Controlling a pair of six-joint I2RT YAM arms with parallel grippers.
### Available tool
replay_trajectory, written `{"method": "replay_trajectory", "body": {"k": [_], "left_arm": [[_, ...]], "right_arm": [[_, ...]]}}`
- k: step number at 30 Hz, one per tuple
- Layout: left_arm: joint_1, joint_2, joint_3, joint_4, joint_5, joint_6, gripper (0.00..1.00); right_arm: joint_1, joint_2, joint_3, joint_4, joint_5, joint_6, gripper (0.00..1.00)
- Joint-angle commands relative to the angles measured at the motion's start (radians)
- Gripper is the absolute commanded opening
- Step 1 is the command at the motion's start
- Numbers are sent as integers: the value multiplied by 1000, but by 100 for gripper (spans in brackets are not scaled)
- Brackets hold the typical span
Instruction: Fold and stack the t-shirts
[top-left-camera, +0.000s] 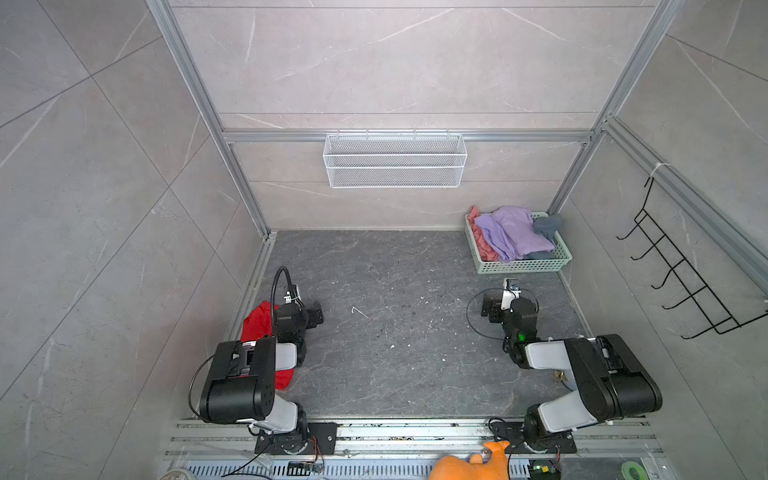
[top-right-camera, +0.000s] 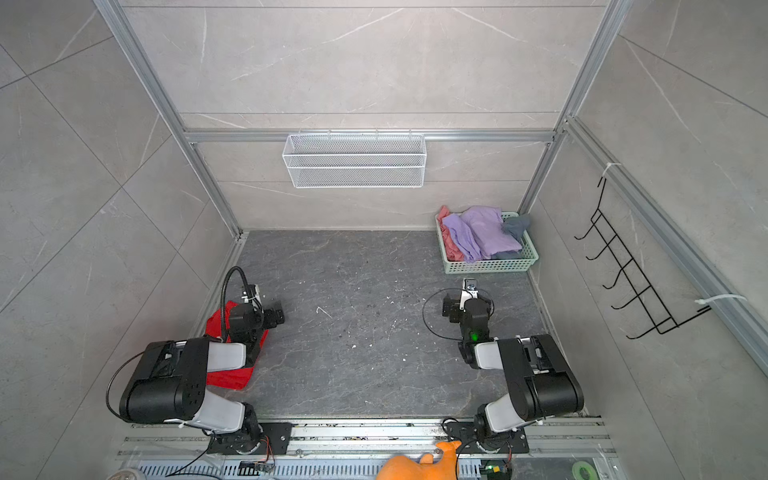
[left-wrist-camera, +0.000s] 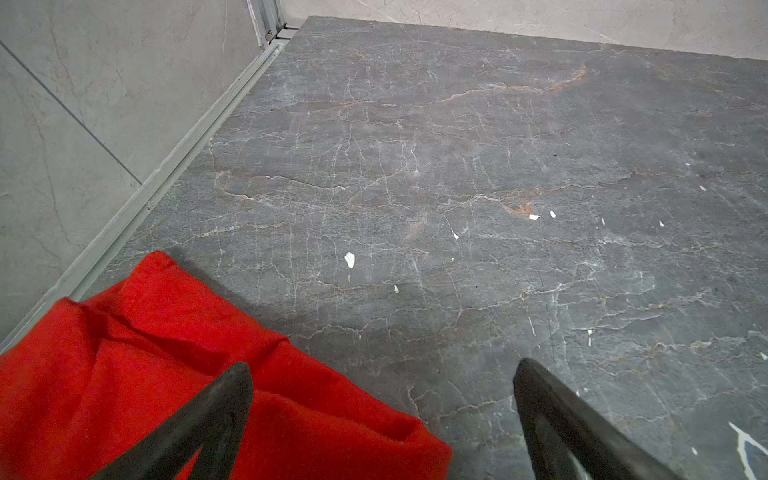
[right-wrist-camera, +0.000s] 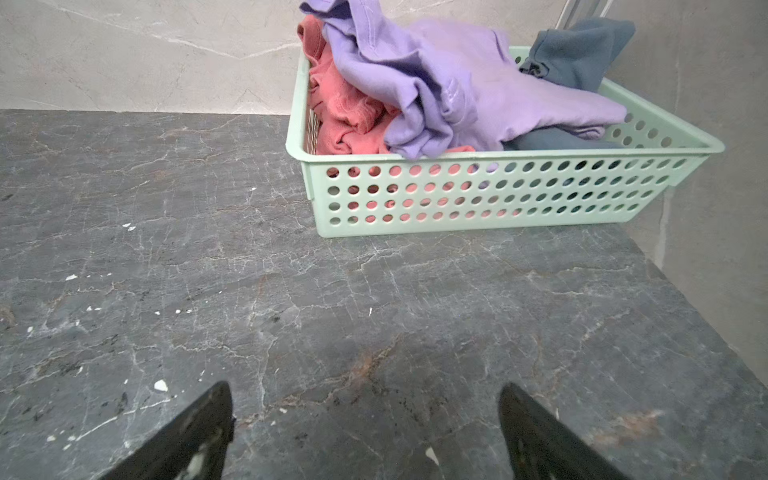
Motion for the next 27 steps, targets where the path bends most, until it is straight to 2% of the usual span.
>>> {"method": "replay_trajectory", "body": {"k": [1,27], "left_arm": [[2,-1,28,52,-8,6,100],[-17,-3,24,58,-40,14,100]], "right_arm": [[1,-3,14,1,-4,9,100],[2,-4,13,3,-5,7,100]]}}
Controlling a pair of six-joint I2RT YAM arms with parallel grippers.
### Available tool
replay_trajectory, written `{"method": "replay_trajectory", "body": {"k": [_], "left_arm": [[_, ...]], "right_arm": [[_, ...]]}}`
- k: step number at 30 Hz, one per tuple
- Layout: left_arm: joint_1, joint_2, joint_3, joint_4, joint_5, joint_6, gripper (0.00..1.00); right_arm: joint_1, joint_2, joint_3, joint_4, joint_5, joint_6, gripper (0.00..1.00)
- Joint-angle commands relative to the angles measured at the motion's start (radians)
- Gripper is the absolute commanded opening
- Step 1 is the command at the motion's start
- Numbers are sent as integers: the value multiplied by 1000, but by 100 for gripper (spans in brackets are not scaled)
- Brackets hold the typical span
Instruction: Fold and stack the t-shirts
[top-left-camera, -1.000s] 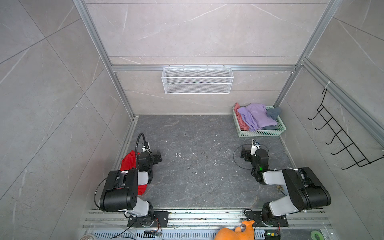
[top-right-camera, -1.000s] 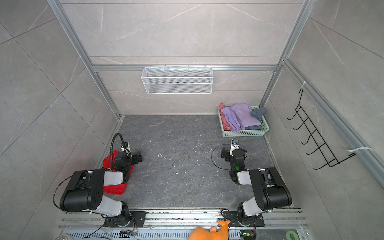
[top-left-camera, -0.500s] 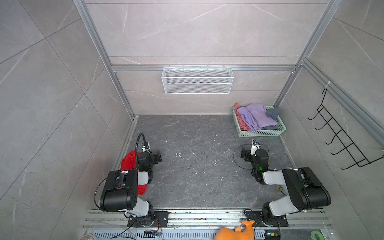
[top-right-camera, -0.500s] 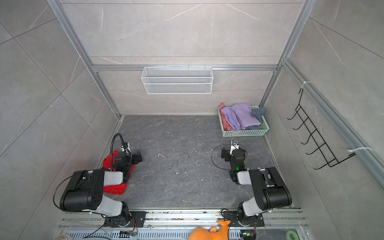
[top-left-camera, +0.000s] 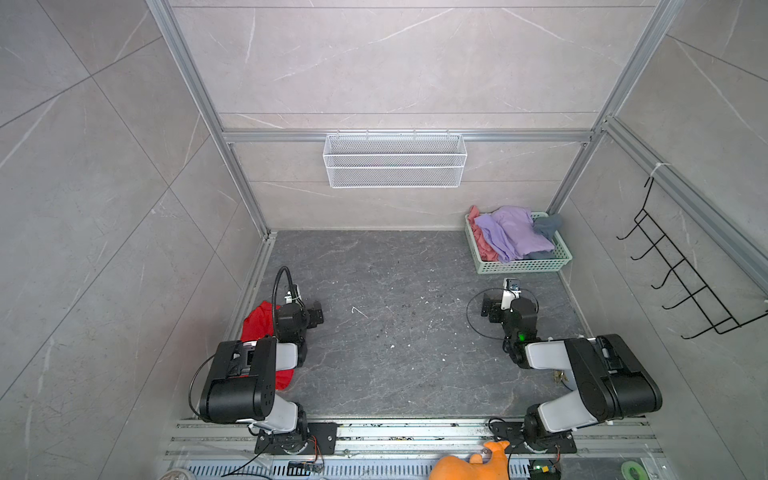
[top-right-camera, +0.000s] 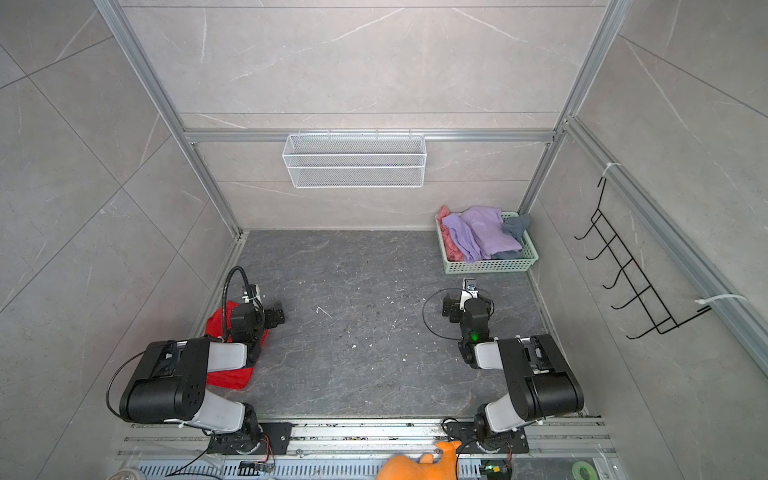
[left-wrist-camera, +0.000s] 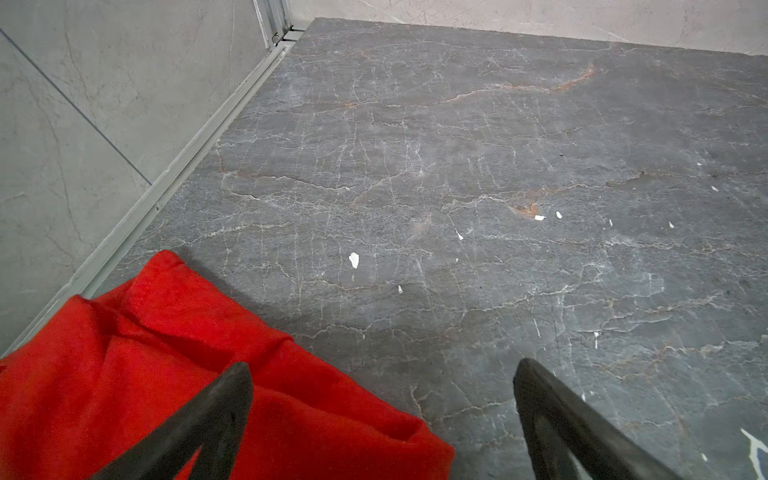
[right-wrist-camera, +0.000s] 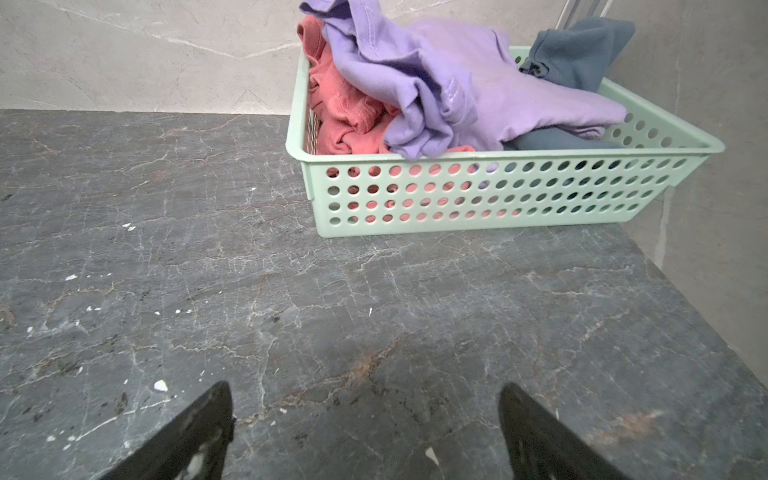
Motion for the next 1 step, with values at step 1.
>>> {"method": "replay_trajectory", "body": {"k": [1], "left_arm": [[-4,-3,25,58,-6,15,100]], "right_arm": [[1,-6,15,-3,-7,8,100]]}}
